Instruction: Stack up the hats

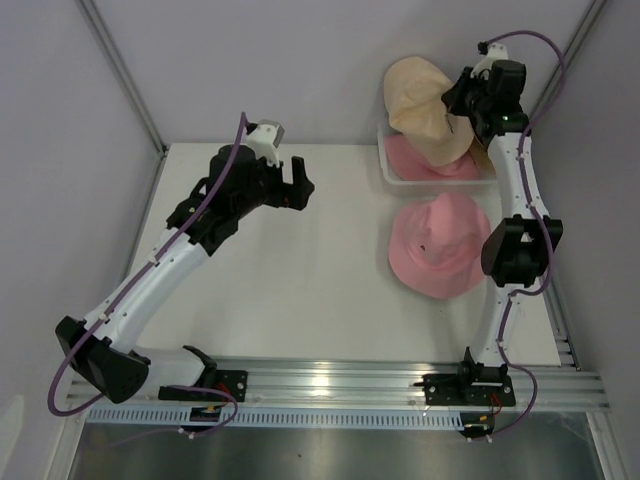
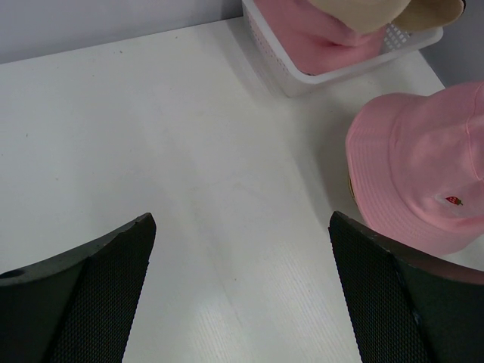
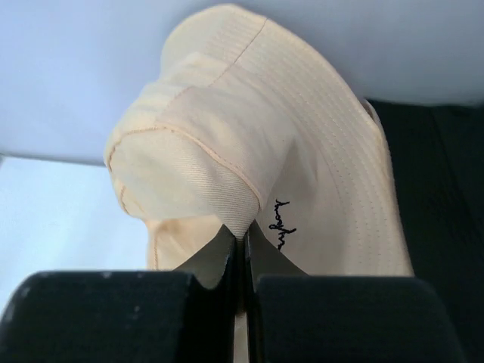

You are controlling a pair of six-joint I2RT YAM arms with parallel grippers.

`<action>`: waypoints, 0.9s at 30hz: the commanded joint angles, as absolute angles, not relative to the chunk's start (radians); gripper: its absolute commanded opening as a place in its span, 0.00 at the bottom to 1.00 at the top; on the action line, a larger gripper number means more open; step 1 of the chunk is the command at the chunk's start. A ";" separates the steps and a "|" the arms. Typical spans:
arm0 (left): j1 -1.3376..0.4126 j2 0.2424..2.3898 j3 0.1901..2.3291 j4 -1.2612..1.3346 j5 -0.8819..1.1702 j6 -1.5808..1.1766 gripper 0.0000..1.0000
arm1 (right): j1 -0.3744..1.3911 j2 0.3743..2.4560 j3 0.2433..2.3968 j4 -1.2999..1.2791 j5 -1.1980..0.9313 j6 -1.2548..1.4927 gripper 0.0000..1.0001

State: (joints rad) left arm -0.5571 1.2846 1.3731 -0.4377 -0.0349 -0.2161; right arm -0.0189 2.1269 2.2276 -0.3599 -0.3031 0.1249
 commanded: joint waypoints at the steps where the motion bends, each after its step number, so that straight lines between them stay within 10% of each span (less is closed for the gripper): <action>1: -0.566 1.247 1.419 -0.449 -0.049 -0.209 0.99 | -0.018 1.990 2.339 -0.359 -0.387 0.261 0.00; 27: -0.566 1.189 1.336 -0.298 0.135 -0.385 1.00 | -0.003 0.922 1.611 -0.606 -0.232 0.716 0.00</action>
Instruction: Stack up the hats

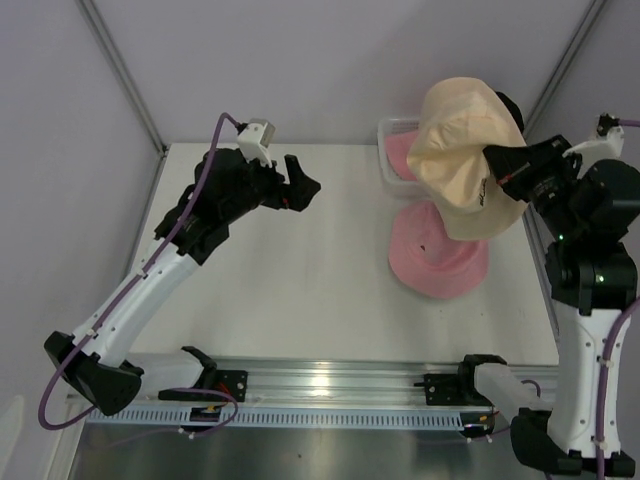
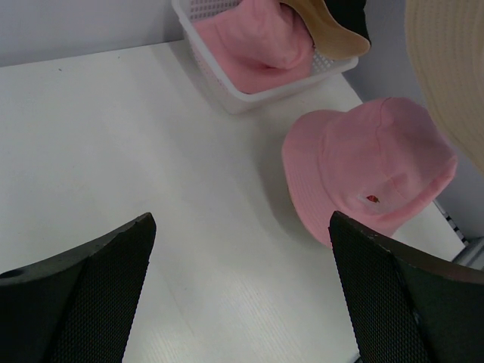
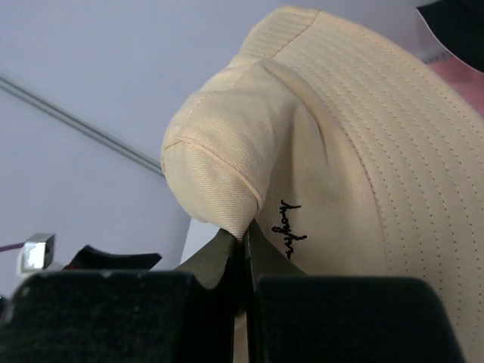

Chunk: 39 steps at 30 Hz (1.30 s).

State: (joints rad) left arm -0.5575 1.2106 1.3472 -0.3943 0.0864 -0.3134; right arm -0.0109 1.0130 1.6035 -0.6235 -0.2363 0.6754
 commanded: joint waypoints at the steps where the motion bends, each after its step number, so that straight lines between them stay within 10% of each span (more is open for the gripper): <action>1: -0.566 1.195 1.341 -0.293 0.149 -0.402 0.99 | -0.003 0.905 1.603 -0.623 -0.223 0.709 0.00; 39: -0.566 1.091 1.265 -0.462 0.100 -0.322 0.99 | -0.003 0.833 1.253 -0.503 -0.267 0.716 0.00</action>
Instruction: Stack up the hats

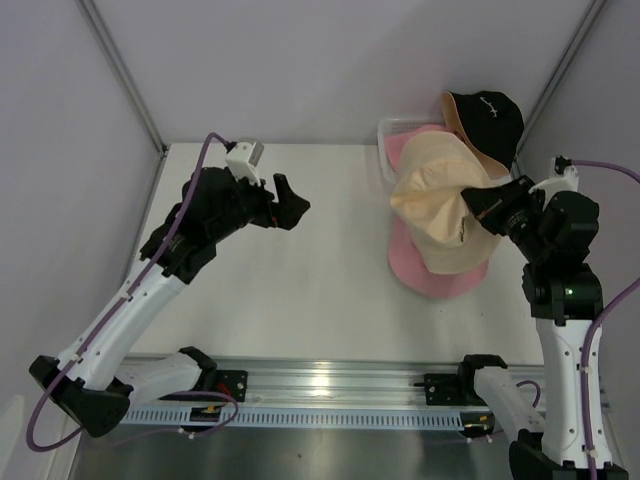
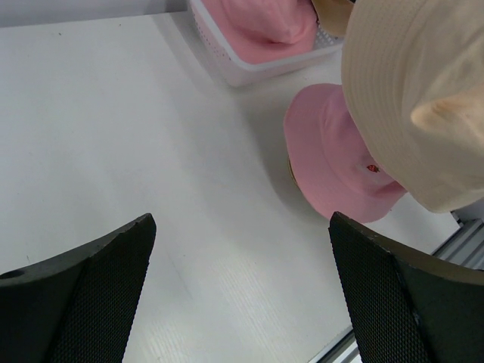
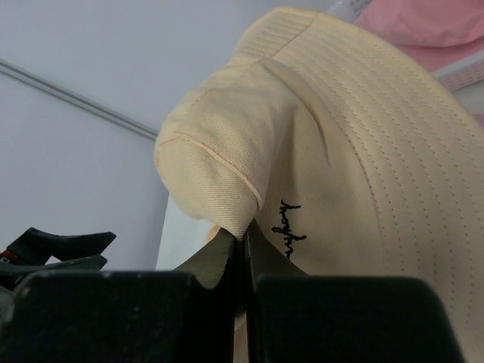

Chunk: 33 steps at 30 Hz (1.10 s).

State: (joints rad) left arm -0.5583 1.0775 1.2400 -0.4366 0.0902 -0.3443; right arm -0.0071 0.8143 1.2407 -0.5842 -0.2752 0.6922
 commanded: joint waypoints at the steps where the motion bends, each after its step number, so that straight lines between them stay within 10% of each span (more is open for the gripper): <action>1: -0.566 1.089 1.266 -0.466 0.080 -0.321 1.00 | -0.003 0.833 1.255 -0.524 -0.238 0.707 0.00; 24: -0.577 1.186 1.256 -0.423 0.123 -0.368 1.00 | -0.106 0.844 1.025 -0.595 -0.008 0.555 0.01; 26: -0.589 1.196 1.269 -0.413 0.127 -0.382 0.99 | -0.117 0.842 1.008 -0.600 -0.038 0.534 0.14; 30: -0.620 1.223 1.253 -0.338 0.150 -0.425 1.00 | -0.126 0.819 1.006 -0.607 -0.081 0.486 0.84; 33: -0.643 1.261 1.243 -0.219 0.173 -0.468 0.99 | -0.132 0.796 1.072 -0.614 -0.107 0.457 0.99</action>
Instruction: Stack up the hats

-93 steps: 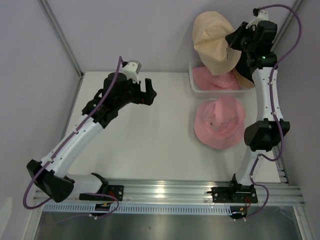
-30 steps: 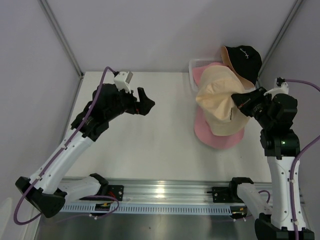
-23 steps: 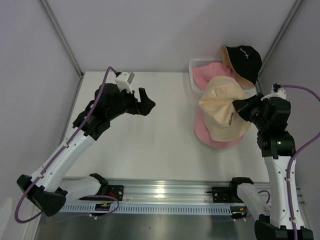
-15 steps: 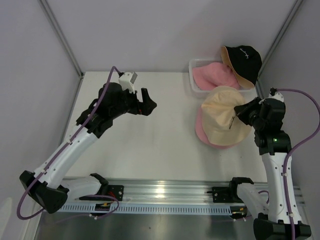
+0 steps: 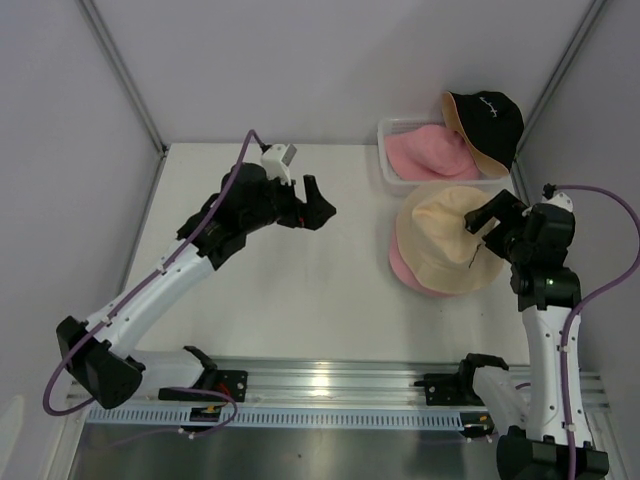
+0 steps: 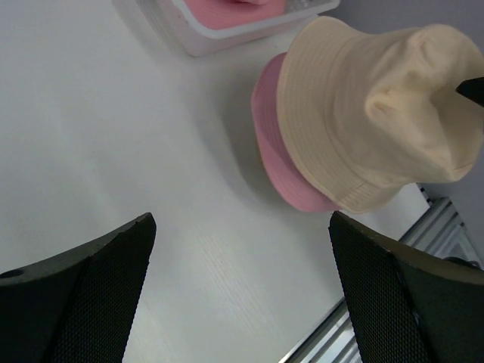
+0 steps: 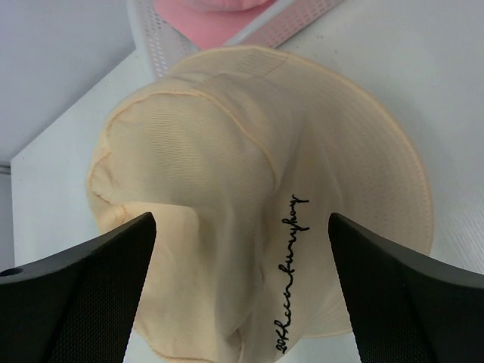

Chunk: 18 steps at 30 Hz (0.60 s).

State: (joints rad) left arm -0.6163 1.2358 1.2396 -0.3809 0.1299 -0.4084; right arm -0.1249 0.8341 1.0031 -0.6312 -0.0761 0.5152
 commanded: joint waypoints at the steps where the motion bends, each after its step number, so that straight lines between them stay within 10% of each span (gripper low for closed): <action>1: -0.646 1.293 1.238 -0.178 0.187 -0.504 1.00 | -0.143 0.798 1.097 -0.615 -0.116 0.450 0.99; 8: -0.646 1.508 1.259 0.152 0.279 -0.715 0.88 | -0.276 0.828 1.220 -0.653 -0.084 0.422 1.00; 18: -0.647 1.710 1.115 0.679 0.354 -1.101 0.75 | -0.554 0.790 0.870 -0.494 -0.212 0.589 0.99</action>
